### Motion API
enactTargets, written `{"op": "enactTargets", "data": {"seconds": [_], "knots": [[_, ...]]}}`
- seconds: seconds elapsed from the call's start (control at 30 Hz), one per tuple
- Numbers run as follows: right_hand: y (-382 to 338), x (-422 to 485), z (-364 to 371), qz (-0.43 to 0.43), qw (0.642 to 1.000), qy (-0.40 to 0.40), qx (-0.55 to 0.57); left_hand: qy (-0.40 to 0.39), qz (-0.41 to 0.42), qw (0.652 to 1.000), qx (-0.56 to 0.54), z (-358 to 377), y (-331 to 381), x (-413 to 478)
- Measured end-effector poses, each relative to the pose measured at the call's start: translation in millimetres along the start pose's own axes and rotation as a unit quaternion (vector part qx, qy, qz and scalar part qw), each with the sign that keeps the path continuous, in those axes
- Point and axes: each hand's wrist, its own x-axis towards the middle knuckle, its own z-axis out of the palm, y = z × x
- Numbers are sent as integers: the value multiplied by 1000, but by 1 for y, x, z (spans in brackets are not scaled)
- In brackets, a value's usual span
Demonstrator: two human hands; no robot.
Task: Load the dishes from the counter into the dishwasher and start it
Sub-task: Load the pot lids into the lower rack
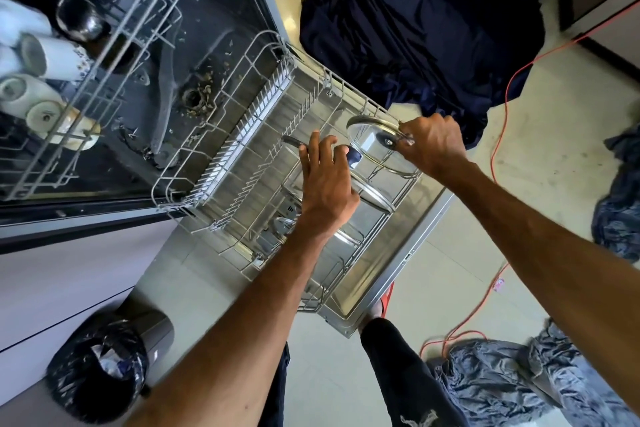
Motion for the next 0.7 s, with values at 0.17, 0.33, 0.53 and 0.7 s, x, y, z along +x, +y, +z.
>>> {"op": "enactTargets", "data": {"seconds": [0.17, 0.33, 0.53, 0.7], "knots": [[4, 3, -1, -1, 1000, -16, 11, 1, -2, 1000, -8, -1, 3, 0], [1, 4, 2, 15, 1000, -4, 4, 2, -3, 1000, 1, -1, 2, 1], [-7, 13, 10, 3, 999, 2, -33, 5, 0, 1000, 0, 0, 2, 0], [-24, 26, 13, -2, 998, -56, -41, 4, 0, 1000, -6, -1, 3, 0]]}}
